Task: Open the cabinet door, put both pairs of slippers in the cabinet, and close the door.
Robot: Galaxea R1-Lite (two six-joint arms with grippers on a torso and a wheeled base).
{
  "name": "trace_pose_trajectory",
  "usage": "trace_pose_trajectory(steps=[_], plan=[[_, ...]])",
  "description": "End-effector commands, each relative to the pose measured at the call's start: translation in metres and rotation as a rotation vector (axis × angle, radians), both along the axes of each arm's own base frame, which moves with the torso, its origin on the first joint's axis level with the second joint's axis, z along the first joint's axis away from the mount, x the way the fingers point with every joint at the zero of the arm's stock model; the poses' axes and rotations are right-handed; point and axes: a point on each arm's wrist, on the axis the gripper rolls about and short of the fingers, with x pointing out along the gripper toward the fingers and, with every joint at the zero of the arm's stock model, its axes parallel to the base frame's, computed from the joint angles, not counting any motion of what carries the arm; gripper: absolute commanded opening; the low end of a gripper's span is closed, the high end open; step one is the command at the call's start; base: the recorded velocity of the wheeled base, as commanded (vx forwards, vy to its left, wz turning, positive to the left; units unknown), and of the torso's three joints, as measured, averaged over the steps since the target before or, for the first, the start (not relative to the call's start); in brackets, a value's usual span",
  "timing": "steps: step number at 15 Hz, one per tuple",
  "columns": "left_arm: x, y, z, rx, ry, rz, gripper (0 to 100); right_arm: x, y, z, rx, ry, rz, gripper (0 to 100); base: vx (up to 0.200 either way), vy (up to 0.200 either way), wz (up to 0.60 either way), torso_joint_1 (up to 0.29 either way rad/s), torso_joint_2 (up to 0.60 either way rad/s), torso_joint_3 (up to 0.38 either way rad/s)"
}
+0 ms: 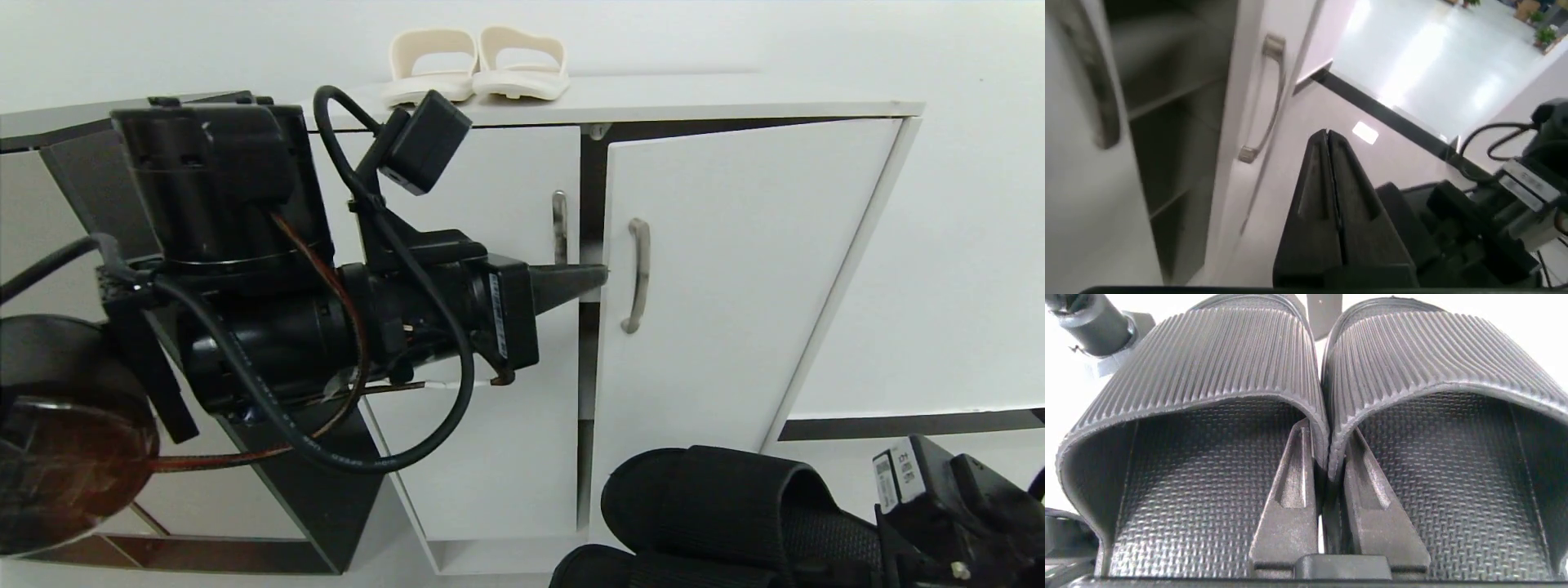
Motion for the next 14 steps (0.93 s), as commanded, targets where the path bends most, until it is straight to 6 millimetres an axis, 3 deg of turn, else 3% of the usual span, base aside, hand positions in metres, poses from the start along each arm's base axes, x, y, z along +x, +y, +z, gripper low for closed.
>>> trace_pose_trajectory(steps=[1,5,8,14], plan=[[0.014,0.001,0.006,-0.014,-0.013,0.032,0,-0.003,-0.002,0.002,0.008,-0.009,0.009,0,0.000,0.000,0.00,0.000,0.00,0.000],[0.055,-0.009,0.003,-0.015,-0.011,0.087,0,-0.005,-0.003,0.001,0.003,-0.008,0.014,0,0.000,0.000,0.00,0.000,0.00,0.000],[0.072,-0.019,0.003,-0.020,-0.015,0.091,0,-0.004,-0.002,0.001,0.000,-0.005,0.016,0,0.000,0.000,0.00,0.000,0.00,0.000],[0.077,-0.024,0.005,-0.027,-0.026,0.087,0,-0.006,0.000,-0.004,-0.066,0.045,0.030,0,0.000,0.000,0.00,0.000,0.00,0.000]])
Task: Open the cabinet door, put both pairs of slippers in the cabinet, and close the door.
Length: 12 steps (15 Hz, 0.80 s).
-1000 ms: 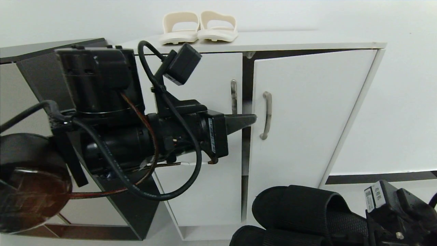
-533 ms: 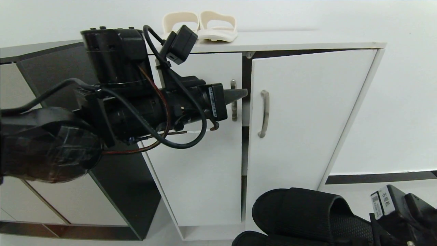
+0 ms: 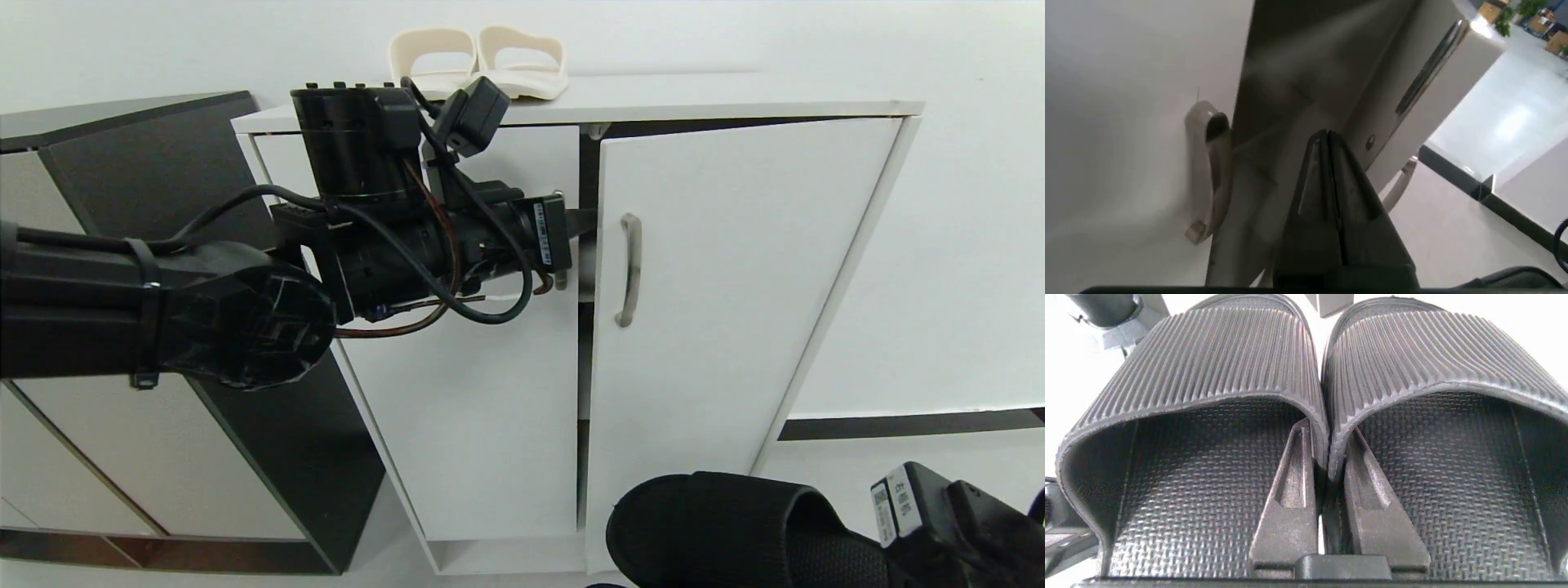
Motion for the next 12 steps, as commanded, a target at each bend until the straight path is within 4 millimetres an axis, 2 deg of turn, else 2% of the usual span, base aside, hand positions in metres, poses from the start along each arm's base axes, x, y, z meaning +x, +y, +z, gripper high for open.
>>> trace_pose_trajectory(steps=[1,3,6,7,9,10,12], plan=[[0.001,-0.001,-0.002,0.002,0.003,0.000,0,0.001,0.002,-0.002,-0.009,0.006,0.002,0,0.000,0.000,0.00,0.000,0.00,0.000],[0.000,-0.001,0.000,0.000,0.001,0.004,0,0.002,0.003,-0.002,-0.011,0.008,0.002,0,0.000,0.000,0.00,0.000,0.00,0.000],[-0.005,-0.009,-0.003,0.004,0.004,0.054,0,-0.001,0.006,-0.002,-0.012,0.017,0.026,0,-0.200,0.000,0.00,0.007,0.00,0.001],[-0.022,-0.022,-0.003,0.009,0.004,0.028,0,-0.004,0.007,-0.003,-0.009,0.027,0.037,0,-0.200,0.000,0.00,0.007,0.01,0.007],[-0.048,-0.033,0.002,0.000,-0.006,-0.040,0,-0.008,0.007,-0.001,0.005,0.034,0.047,0,-0.200,0.000,0.00,0.005,0.00,0.005],[-0.068,-0.044,0.006,-0.008,-0.011,-0.107,0,-0.009,0.007,0.000,0.010,0.030,0.052,0,-0.200,0.000,0.00,0.002,-0.01,0.002],[-0.075,-0.049,0.007,-0.010,-0.013,-0.133,0,-0.008,0.008,0.000,0.010,0.030,0.051,0,-0.200,0.000,0.00,-0.005,0.00,0.000]])
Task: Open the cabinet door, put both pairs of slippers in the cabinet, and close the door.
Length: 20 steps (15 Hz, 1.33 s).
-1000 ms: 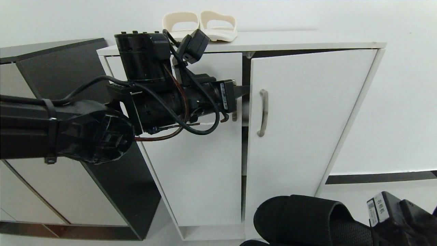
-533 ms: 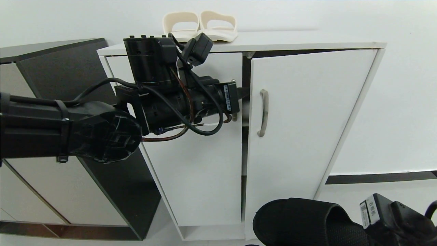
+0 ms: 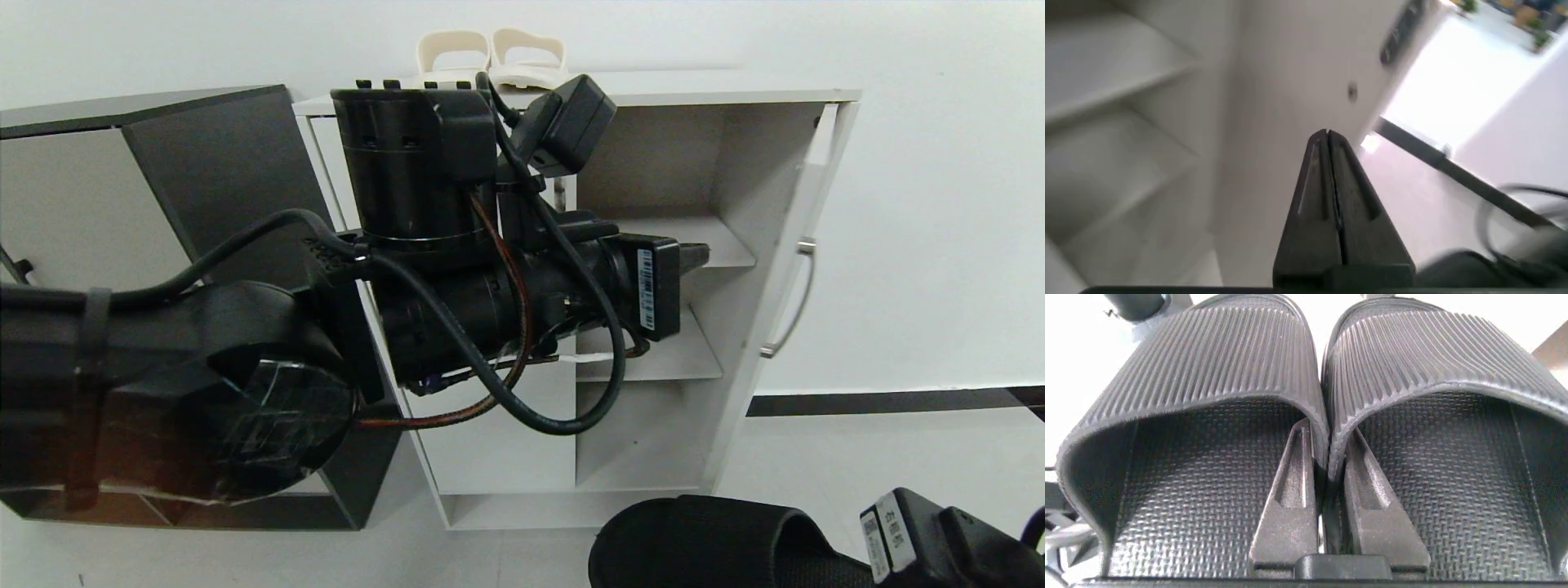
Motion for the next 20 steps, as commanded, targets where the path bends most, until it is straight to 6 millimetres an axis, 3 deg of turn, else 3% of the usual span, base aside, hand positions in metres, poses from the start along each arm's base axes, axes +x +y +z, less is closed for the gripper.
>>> trace_pose_trajectory(steps=[1,2,3,4,5,6,9,11,14,16,18,20], plan=[[-0.007,0.001,0.006,-0.015,-0.010,-0.009,0,0.001,0.001,0.000,0.002,-0.002,-0.004,0,-0.200,0.000,0.00,-0.002,0.00,0.007],[0.006,0.014,0.006,-0.015,-0.010,0.049,0,0.004,0.002,-0.001,-0.002,0.012,-0.027,0,0.000,0.000,0.00,0.000,0.00,0.000],[0.008,0.015,0.006,-0.015,-0.010,0.055,0,0.005,0.002,-0.001,-0.003,0.014,-0.030,0,0.000,0.000,0.00,0.000,0.00,0.000],[0.021,0.056,0.016,-0.029,-0.023,0.229,0,0.020,0.004,0.006,0.020,0.029,-0.177,0,0.000,0.000,0.00,0.000,0.00,0.000],[0.013,0.085,0.020,-0.026,-0.020,0.370,0,0.028,0.008,0.013,0.047,0.037,-0.289,0,0.000,0.000,0.00,0.000,0.00,0.000],[-0.012,0.113,0.021,-0.016,-0.009,0.480,0,0.035,0.012,0.021,0.084,0.035,-0.394,0,0.000,0.000,0.00,0.000,0.00,0.000],[-0.115,0.202,0.012,0.006,0.011,0.730,0,0.064,0.028,0.028,0.083,-0.014,-0.672,0,0.000,0.000,0.00,0.000,0.00,0.000],[-0.173,0.247,-0.027,0.059,0.053,1.026,0,0.070,0.033,0.022,0.053,-0.016,-0.706,0,0.000,0.000,0.00,0.000,0.00,0.000],[-0.240,0.269,-0.103,0.121,-0.024,1.387,0,0.069,0.032,0.021,0.061,-0.020,-0.712,0,0.000,0.000,0.00,0.000,0.00,0.000],[-0.263,0.265,-0.142,0.170,-0.102,1.512,0,0.067,0.029,0.025,0.078,-0.030,-0.710,0,0.000,0.000,0.00,0.000,0.00,0.000],[-0.263,0.266,-0.166,0.191,-0.119,1.406,0,0.063,0.028,0.024,0.078,-0.026,-0.692,0,0.000,0.000,0.00,0.000,0.00,0.000],[-0.254,0.260,-0.183,0.217,-0.107,1.165,0,0.061,0.027,0.024,0.081,-0.025,-0.682,0,0.000,0.000,0.00,0.000,0.00,0.000]])
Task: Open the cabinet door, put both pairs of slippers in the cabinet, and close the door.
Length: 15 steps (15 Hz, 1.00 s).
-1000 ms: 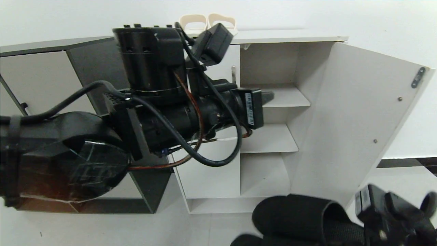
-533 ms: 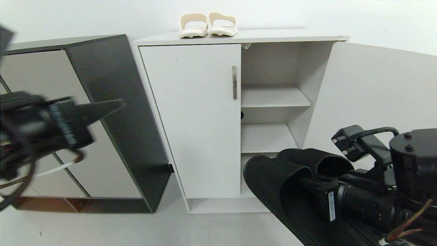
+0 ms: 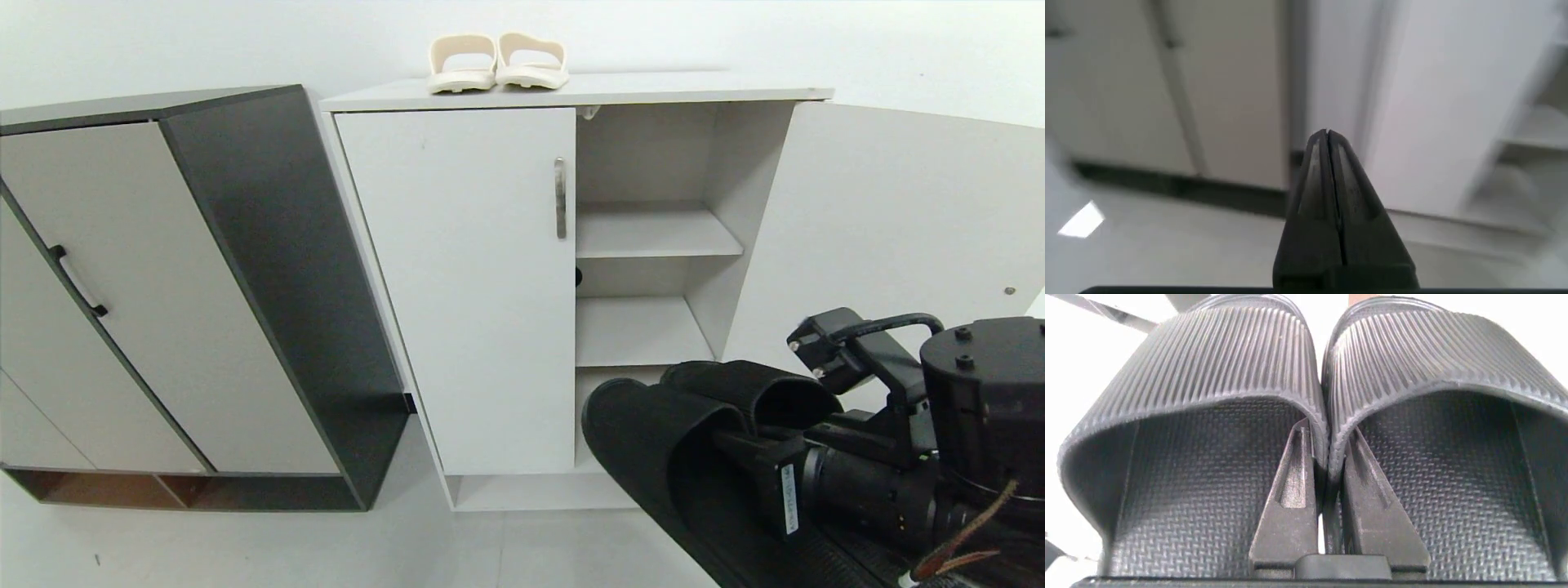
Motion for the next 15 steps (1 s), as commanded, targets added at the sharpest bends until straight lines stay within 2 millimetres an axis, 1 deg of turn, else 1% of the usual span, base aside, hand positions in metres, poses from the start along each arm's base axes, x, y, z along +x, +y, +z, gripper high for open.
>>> trace_pose_trajectory(steps=[1,2,4,8,10,13,15], plan=[[-0.002,-0.004,-0.040,0.024,-0.016,-0.089,0,-0.003,-0.002,0.001,0.003,-0.003,0.006,0,0.000,0.000,0.00,0.000,0.00,0.000],[0.005,-0.004,-0.055,0.046,-0.012,-0.112,0,-0.003,-0.001,0.000,0.009,-0.007,0.012,0,0.000,0.000,0.00,0.000,0.00,0.000],[0.005,-0.006,-0.056,0.039,-0.004,-0.199,0,-0.003,0.000,-0.003,0.013,-0.011,0.017,0,0.000,0.000,0.00,0.000,0.00,0.000],[0.005,-0.006,-0.057,0.023,-0.003,-0.199,0,-0.005,0.001,-0.007,-0.002,-0.002,0.026,0,0.000,0.000,0.00,0.000,0.00,0.000],[0.005,-0.006,-0.056,0.017,-0.005,-0.198,0,-0.006,0.004,-0.012,-0.017,0.009,0.034,0,0.000,0.000,0.00,0.000,0.00,0.000],[0.005,-0.006,-0.056,0.017,-0.005,-0.198,0,-0.002,0.009,-0.017,0.000,-0.008,0.035,0,0.000,0.000,0.00,0.000,0.00,0.000],[0.005,-0.006,-0.057,0.015,-0.004,-0.198,0,-0.002,0.008,-0.021,-0.014,-0.022,0.036,0,0.000,0.000,0.00,0.000,0.00,0.000]])
